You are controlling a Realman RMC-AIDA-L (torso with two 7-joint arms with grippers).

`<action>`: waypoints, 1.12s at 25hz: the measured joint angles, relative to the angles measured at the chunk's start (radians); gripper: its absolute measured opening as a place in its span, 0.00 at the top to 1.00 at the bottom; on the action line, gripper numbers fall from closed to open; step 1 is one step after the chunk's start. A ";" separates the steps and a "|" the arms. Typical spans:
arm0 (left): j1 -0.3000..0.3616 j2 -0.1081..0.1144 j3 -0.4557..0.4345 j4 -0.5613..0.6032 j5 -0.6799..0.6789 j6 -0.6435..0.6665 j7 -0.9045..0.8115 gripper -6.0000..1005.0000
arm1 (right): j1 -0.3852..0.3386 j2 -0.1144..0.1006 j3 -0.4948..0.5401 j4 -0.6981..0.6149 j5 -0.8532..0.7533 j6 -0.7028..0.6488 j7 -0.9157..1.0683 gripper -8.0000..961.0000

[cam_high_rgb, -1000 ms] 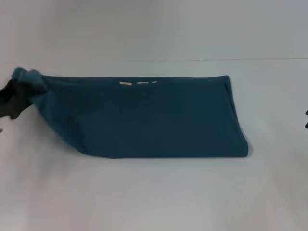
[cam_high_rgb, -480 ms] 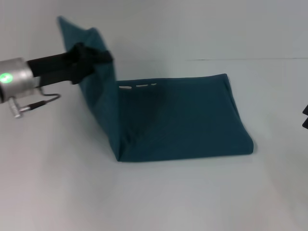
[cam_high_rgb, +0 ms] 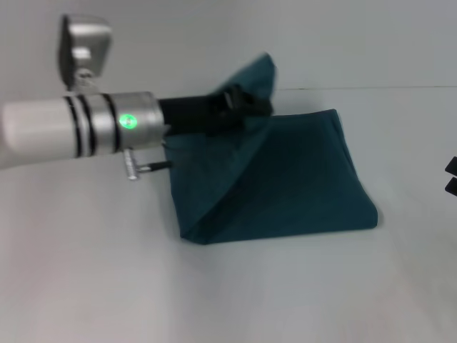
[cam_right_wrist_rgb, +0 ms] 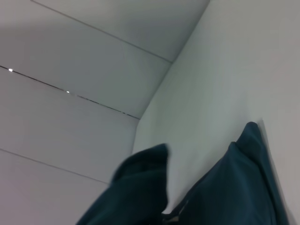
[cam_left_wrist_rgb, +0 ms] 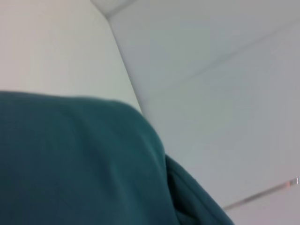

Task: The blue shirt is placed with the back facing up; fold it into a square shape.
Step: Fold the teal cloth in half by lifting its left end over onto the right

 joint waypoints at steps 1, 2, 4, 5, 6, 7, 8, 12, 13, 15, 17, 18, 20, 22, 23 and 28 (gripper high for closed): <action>-0.009 -0.001 0.039 -0.026 -0.023 -0.027 0.012 0.96 | 0.000 0.000 0.000 0.000 -0.003 0.000 0.000 0.33; -0.015 -0.002 0.075 -0.047 -0.045 -0.054 0.023 0.96 | 0.000 0.001 -0.001 0.000 -0.006 0.000 0.000 0.33; -0.025 -0.004 0.150 -0.087 -0.094 -0.102 0.052 0.96 | 0.000 0.002 -0.001 0.000 -0.013 0.000 0.000 0.33; -0.029 -0.006 0.184 -0.104 -0.118 -0.118 0.069 0.96 | 0.000 0.002 -0.001 0.000 -0.017 0.000 0.000 0.33; -0.036 -0.007 0.234 -0.132 -0.160 -0.141 0.099 0.96 | 0.000 0.002 -0.001 0.000 -0.018 0.000 0.000 0.33; -0.040 -0.007 0.255 -0.141 -0.175 -0.148 0.110 0.96 | 0.000 0.002 -0.001 0.000 -0.018 0.000 0.000 0.33; -0.045 -0.007 0.285 -0.152 -0.193 -0.157 0.125 0.96 | 0.000 0.002 -0.001 0.000 -0.019 0.000 0.000 0.33; -0.073 -0.008 0.419 -0.164 -0.209 -0.192 0.129 0.91 | -0.004 0.002 -0.001 0.001 -0.021 0.004 0.000 0.33; -0.080 -0.008 0.448 -0.159 -0.211 -0.182 0.125 0.89 | -0.006 0.002 -0.001 0.001 -0.021 0.004 0.000 0.33; -0.082 -0.008 0.455 -0.153 -0.212 -0.162 0.130 0.86 | -0.009 0.002 -0.001 0.001 -0.022 0.006 0.000 0.33; -0.083 -0.007 0.462 -0.134 -0.215 -0.095 0.152 0.82 | -0.011 0.001 -0.001 0.001 -0.022 0.010 0.000 0.33; -0.081 -0.005 0.465 -0.121 -0.215 -0.061 0.163 0.81 | -0.011 0.000 -0.001 0.001 -0.022 0.011 0.000 0.33; -0.063 0.000 0.469 -0.081 -0.215 0.006 0.176 0.77 | -0.011 -0.001 -0.001 0.002 -0.027 0.012 0.000 0.33; -0.030 0.003 0.467 -0.025 -0.214 0.071 0.182 0.74 | -0.007 -0.002 0.003 0.001 -0.044 0.014 0.002 0.33; -0.005 0.006 0.462 0.009 -0.213 0.092 0.174 0.72 | -0.004 -0.003 0.005 0.002 -0.052 0.015 0.004 0.33; 0.107 0.030 0.322 0.106 -0.216 0.104 0.063 0.42 | 0.004 -0.005 -0.001 0.002 -0.078 0.024 0.008 0.33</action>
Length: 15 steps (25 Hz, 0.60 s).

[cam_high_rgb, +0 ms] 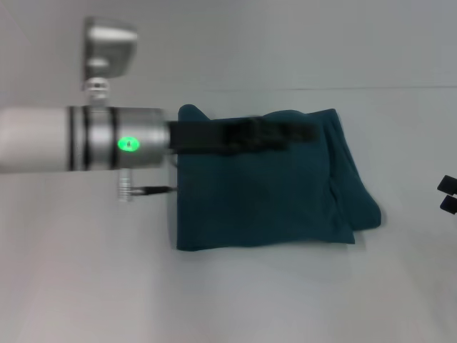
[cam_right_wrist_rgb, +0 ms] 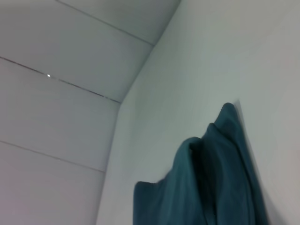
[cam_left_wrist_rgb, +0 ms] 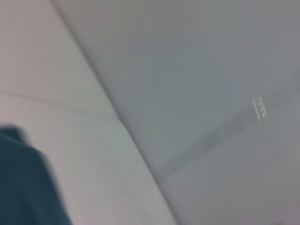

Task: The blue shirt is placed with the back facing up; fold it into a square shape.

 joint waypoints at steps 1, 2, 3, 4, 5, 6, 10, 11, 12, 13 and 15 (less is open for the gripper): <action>0.016 0.007 -0.040 0.003 0.000 0.001 -0.026 0.37 | 0.004 -0.002 0.000 0.000 -0.009 0.001 0.002 0.33; 0.036 0.015 -0.078 0.001 0.000 0.003 -0.058 0.32 | 0.009 -0.006 -0.001 -0.002 -0.021 0.001 0.006 0.33; 0.055 0.025 -0.103 0.001 -0.001 0.004 -0.088 0.28 | 0.016 -0.009 -0.002 -0.005 -0.038 0.000 0.011 0.33; 0.075 0.035 -0.125 0.002 0.000 0.007 -0.119 0.23 | 0.027 -0.017 -0.003 -0.009 -0.060 -0.001 0.022 0.33; 0.087 0.040 -0.137 0.003 0.001 0.010 -0.131 0.21 | 0.042 -0.024 -0.004 -0.011 -0.084 -0.002 0.034 0.33; 0.103 0.046 -0.155 0.004 0.005 0.020 -0.144 0.18 | 0.057 -0.031 -0.005 -0.013 -0.105 -0.003 0.045 0.33; 0.144 0.054 -0.217 0.011 0.014 0.062 -0.144 0.07 | 0.157 -0.059 -0.009 -0.022 -0.213 0.003 0.110 0.33; 0.152 0.057 -0.222 0.014 0.014 0.068 -0.142 0.07 | 0.189 -0.064 -0.010 -0.027 -0.245 0.007 0.132 0.33; 0.158 0.059 -0.225 0.017 0.015 0.074 -0.141 0.07 | 0.225 -0.067 -0.014 -0.036 -0.289 0.016 0.158 0.33; 0.163 0.061 -0.225 0.020 0.015 0.075 -0.139 0.08 | 0.253 -0.068 -0.020 -0.045 -0.324 0.028 0.182 0.33; 0.175 0.062 -0.226 0.027 0.019 0.078 -0.136 0.08 | 0.315 -0.068 -0.042 -0.061 -0.396 0.059 0.237 0.33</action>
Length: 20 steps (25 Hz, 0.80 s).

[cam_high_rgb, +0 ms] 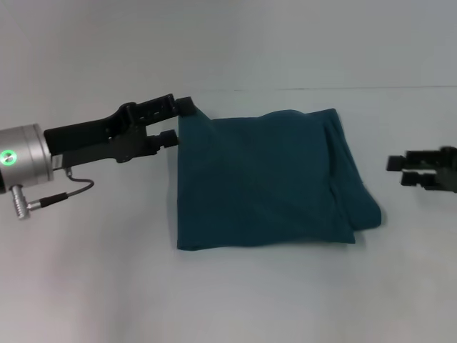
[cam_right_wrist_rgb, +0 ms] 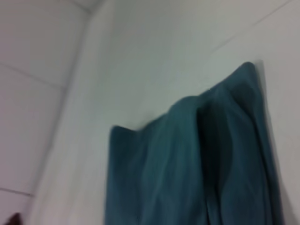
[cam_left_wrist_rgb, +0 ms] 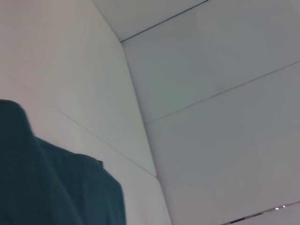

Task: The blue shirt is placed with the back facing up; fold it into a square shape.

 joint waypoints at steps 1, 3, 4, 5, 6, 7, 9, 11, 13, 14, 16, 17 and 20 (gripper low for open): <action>0.003 0.000 -0.001 0.003 0.004 0.001 0.001 0.08 | 0.026 0.000 -0.012 -0.003 -0.028 0.016 0.024 0.33; 0.008 0.000 -0.008 0.005 0.014 0.003 0.006 0.08 | 0.078 0.000 -0.037 -0.005 -0.073 0.054 0.075 0.33; 0.010 0.000 -0.015 0.005 0.017 0.003 0.008 0.08 | 0.102 0.002 -0.049 -0.005 -0.093 0.070 0.099 0.33; 0.012 0.001 -0.025 0.005 0.019 0.004 0.011 0.08 | 0.119 0.004 -0.058 -0.005 -0.106 0.083 0.117 0.33; 0.014 0.001 -0.033 0.005 0.019 0.005 0.013 0.08 | 0.136 0.007 -0.069 -0.005 -0.118 0.099 0.135 0.33; 0.016 0.001 -0.040 0.005 0.019 0.006 0.014 0.08 | 0.152 0.012 -0.082 -0.005 -0.128 0.110 0.152 0.33; 0.018 0.001 -0.047 0.005 0.020 0.006 0.016 0.08 | 0.167 0.019 -0.103 -0.005 -0.134 0.133 0.170 0.33; 0.021 0.000 -0.051 0.006 0.020 0.006 0.021 0.08 | 0.179 0.028 -0.124 0.002 -0.134 0.159 0.180 0.33; 0.021 -0.002 -0.051 0.006 0.019 0.005 0.024 0.08 | 0.186 0.039 -0.141 0.016 -0.134 0.185 0.184 0.33; 0.022 -0.003 -0.051 0.006 0.018 0.003 0.024 0.08 | 0.189 0.045 -0.149 0.022 -0.135 0.198 0.185 0.33; 0.022 -0.004 -0.052 0.006 0.018 -0.001 0.024 0.08 | 0.192 0.058 -0.162 0.032 -0.135 0.220 0.185 0.33; 0.023 -0.005 -0.052 0.006 0.018 -0.002 0.024 0.08 | 0.194 0.063 -0.165 0.034 -0.134 0.227 0.185 0.33; 0.024 -0.006 -0.052 0.005 0.019 -0.004 0.026 0.08 | 0.196 0.081 -0.168 0.035 -0.133 0.237 0.185 0.33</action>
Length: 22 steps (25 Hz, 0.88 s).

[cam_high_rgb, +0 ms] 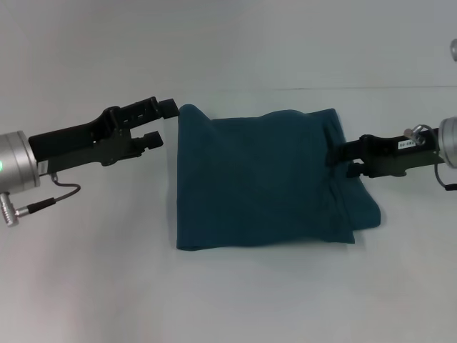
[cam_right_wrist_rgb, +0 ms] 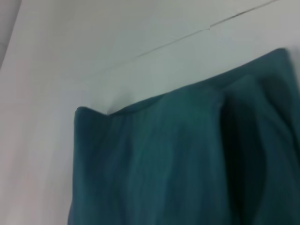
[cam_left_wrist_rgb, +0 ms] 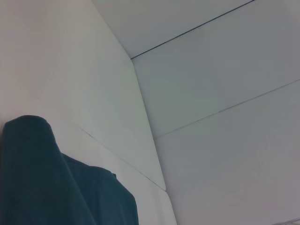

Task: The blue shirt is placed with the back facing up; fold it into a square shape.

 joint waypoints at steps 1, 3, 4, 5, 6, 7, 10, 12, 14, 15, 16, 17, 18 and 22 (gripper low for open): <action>0.000 0.000 0.000 -0.001 0.000 0.000 0.001 0.08 | 0.001 0.004 -0.002 0.001 0.000 0.006 0.000 0.33; 0.001 -0.001 0.000 -0.002 -0.003 -0.001 0.006 0.08 | 0.004 0.010 -0.012 0.006 -0.001 0.023 0.000 0.33; 0.001 -0.001 0.000 -0.003 -0.004 -0.001 0.007 0.08 | 0.005 0.012 -0.019 0.013 -0.001 0.035 0.000 0.33; 0.002 -0.001 0.000 -0.003 -0.004 -0.001 0.009 0.08 | 0.006 0.015 -0.026 0.020 -0.001 0.047 0.000 0.33; 0.002 -0.001 0.000 -0.004 -0.005 -0.002 0.009 0.08 | 0.008 0.017 -0.033 0.028 -0.001 0.059 0.000 0.33; 0.002 -0.001 0.000 -0.004 -0.005 -0.002 0.009 0.08 | 0.009 0.021 -0.039 0.033 -0.002 0.071 0.000 0.33; 0.002 -0.001 0.000 -0.004 -0.005 -0.002 0.010 0.08 | 0.010 0.033 -0.050 0.038 -0.002 0.100 0.000 0.33; 0.002 -0.001 0.000 -0.004 -0.005 -0.002 0.011 0.08 | 0.010 0.039 -0.052 0.038 -0.002 0.114 -0.003 0.33; 0.002 -0.001 0.000 -0.005 -0.006 -0.002 0.013 0.08 | 0.011 0.045 -0.052 0.038 -0.002 0.126 -0.005 0.33; 0.002 -0.001 0.000 -0.006 -0.006 -0.003 0.015 0.08 | 0.011 0.047 -0.054 0.038 -0.002 0.133 -0.005 0.33; 0.002 -0.001 0.000 -0.006 -0.006 -0.006 0.017 0.08 | 0.012 0.048 -0.057 0.038 -0.002 0.137 -0.004 0.33; 0.002 -0.001 0.000 -0.007 -0.006 -0.008 0.019 0.08 | 0.013 0.049 -0.064 0.038 -0.002 0.143 -0.003 0.33; 0.002 -0.001 0.000 -0.008 -0.006 -0.010 0.019 0.08 | 0.013 0.049 -0.070 0.039 -0.002 0.150 -0.001 0.33; 0.002 -0.002 0.000 -0.008 -0.006 -0.018 0.021 0.08 | 0.015 0.064 -0.082 0.041 -0.001 0.187 -0.003 0.33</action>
